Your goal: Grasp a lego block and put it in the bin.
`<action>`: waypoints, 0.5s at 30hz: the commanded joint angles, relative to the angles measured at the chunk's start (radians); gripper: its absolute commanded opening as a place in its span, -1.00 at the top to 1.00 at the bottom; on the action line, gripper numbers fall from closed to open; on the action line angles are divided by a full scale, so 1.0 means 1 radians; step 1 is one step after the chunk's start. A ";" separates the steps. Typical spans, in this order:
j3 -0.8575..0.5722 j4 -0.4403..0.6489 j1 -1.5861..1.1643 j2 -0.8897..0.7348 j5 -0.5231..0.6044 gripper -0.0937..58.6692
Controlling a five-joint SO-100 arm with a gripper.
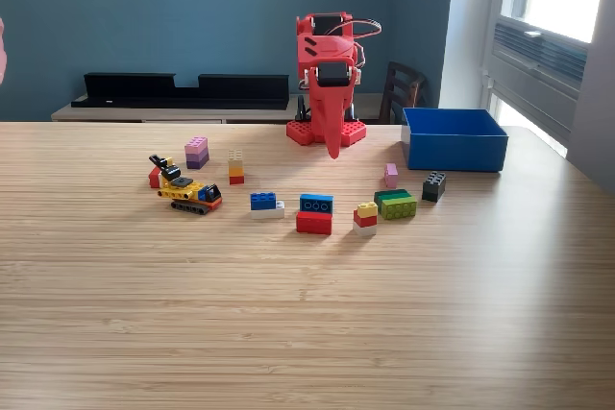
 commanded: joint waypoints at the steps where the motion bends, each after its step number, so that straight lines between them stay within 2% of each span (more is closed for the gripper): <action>1: 0.002 -0.011 -0.011 -0.003 -0.003 0.99; 15: -0.074 0.092 -0.069 -0.003 0.014 0.99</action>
